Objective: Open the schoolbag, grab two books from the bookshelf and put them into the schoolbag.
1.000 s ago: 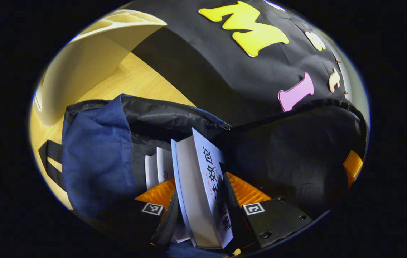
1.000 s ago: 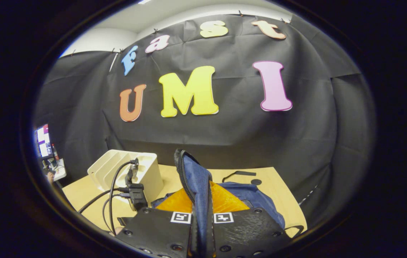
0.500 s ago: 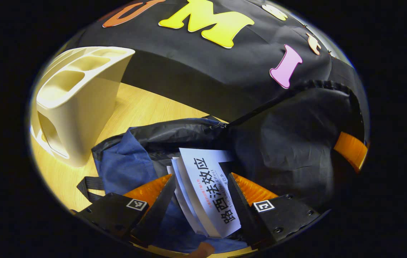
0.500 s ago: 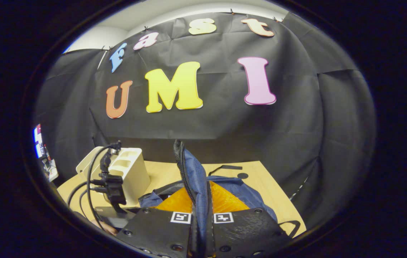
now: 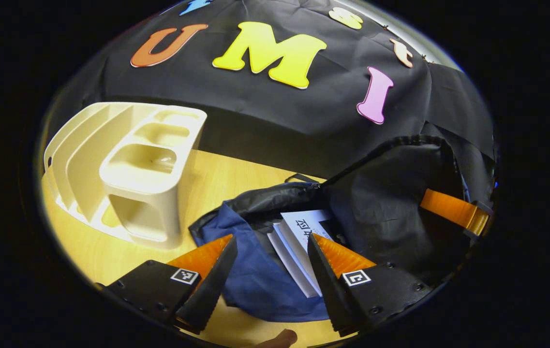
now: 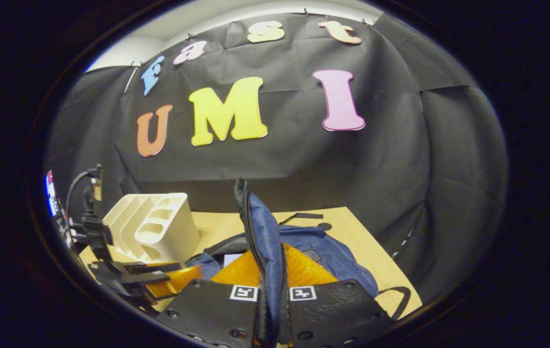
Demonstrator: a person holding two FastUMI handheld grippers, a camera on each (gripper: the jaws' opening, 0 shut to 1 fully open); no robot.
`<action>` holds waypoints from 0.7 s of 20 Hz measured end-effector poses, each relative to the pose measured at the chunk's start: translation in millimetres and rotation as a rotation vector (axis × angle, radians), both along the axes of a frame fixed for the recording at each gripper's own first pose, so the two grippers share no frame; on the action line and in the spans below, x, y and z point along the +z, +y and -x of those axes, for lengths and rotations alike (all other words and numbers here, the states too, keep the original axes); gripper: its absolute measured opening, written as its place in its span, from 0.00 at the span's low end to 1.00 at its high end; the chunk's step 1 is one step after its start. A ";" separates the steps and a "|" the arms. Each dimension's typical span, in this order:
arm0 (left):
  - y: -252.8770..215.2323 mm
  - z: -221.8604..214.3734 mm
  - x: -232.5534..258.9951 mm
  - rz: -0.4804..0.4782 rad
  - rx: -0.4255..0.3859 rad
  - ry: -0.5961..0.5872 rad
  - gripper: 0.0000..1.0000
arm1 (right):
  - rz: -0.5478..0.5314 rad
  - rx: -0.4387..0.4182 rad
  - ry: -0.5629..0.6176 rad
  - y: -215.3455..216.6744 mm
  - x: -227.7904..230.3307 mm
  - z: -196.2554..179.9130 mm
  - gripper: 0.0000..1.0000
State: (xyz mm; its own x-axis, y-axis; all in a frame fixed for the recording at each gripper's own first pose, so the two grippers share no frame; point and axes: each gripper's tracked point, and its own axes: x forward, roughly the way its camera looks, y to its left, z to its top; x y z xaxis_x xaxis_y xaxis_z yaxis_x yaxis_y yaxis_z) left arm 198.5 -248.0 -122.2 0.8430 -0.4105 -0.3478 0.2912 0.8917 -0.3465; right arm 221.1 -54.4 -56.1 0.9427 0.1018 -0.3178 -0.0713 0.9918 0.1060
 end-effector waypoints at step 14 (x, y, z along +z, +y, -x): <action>150.0 78.9 -1.6 -0.187 0.244 -0.119 0.92 | 0.198 -0.074 -0.040 12.4 -14.6 65.2 0.39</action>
